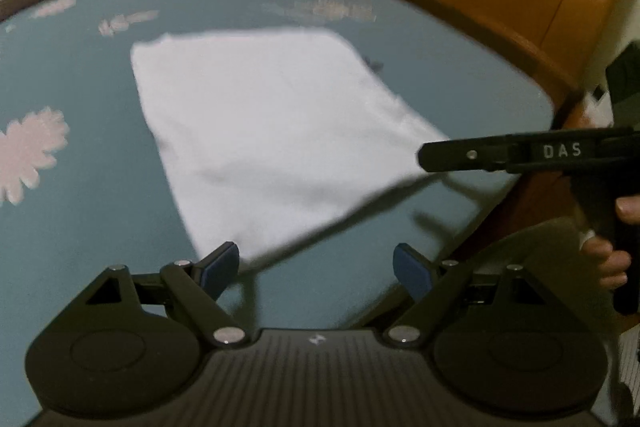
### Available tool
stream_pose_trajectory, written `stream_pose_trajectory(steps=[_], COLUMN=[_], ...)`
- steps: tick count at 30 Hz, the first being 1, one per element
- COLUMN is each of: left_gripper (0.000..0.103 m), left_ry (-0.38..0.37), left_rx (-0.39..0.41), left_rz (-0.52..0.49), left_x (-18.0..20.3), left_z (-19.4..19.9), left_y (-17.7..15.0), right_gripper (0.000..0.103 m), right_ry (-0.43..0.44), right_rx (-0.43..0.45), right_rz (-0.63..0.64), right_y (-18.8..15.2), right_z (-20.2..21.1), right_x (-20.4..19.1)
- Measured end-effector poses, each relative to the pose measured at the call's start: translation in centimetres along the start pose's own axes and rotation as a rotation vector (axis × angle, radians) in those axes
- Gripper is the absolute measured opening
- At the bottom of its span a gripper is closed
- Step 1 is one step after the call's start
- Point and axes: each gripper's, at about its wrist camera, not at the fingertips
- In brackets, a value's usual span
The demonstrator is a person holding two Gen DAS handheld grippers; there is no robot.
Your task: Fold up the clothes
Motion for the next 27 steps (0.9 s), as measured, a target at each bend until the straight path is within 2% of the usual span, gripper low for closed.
stream_pose_trajectory(steps=[3, 6, 11, 15, 17, 20, 22, 24, 27], left_gripper=[0.085, 0.085, 0.085, 0.085, 0.085, 0.085, 0.085, 0.085, 0.085], left_ry=[-0.008, 0.01, 0.04, 0.056, 0.056, 0.049, 0.054, 0.048, 0.045], left_rx=[0.076, 0.113, 0.123, 0.093, 0.086, 0.088, 0.088, 0.084, 0.081], left_rz=[-0.002, 0.032, 0.133, 0.152, 0.16, 0.16, 0.16, 0.174, 0.187], left_x=[-0.7, -1.8, -4.3, -5.4, -5.7, -6.0, -6.2, -6.5, -6.9], left_z=[2.6, 3.5, 3.4, 2.0, 1.5, 1.3, 1.1, 0.9, 0.8], left_y=[1.7, 3.1, 4.7, 5.4, 5.6, 5.8, 5.9, 6.1, 6.0], right_gripper=[0.07, 0.071, 0.071, 0.071, 0.07, 0.068, 0.069, 0.069, 0.067], right_ry=[0.044, 0.053, 0.13, 0.237, 0.205, 0.21, 0.278, 0.318, 0.276], right_rx=[0.075, 0.089, 0.006, -0.052, -0.104, -0.092, -0.063, -0.082, -0.137], right_rz=[0.0, 0.001, -0.029, -0.032, -0.017, 0.007, -0.016, -0.016, 0.012], right_y=[1.3, 2.7, 2.5, 1.2, 0.8, 1.1, 1.5, 1.5, 0.7], right_z=[2.1, 1.8, -1.5, -4.3, -5.9, -5.4, -4.6, -5.0, -6.6], right_x=[-0.1, -0.6, -0.8, -1.7, -2.1, -2.7, -3.1, -3.9, -4.3])
Point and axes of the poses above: each gripper's, at about its wrist camera, not at the fingertips, and z roughly against the way its jaws point, x to its right, y to its top, and after that the axes turned 4 degrees about -y, right-handed
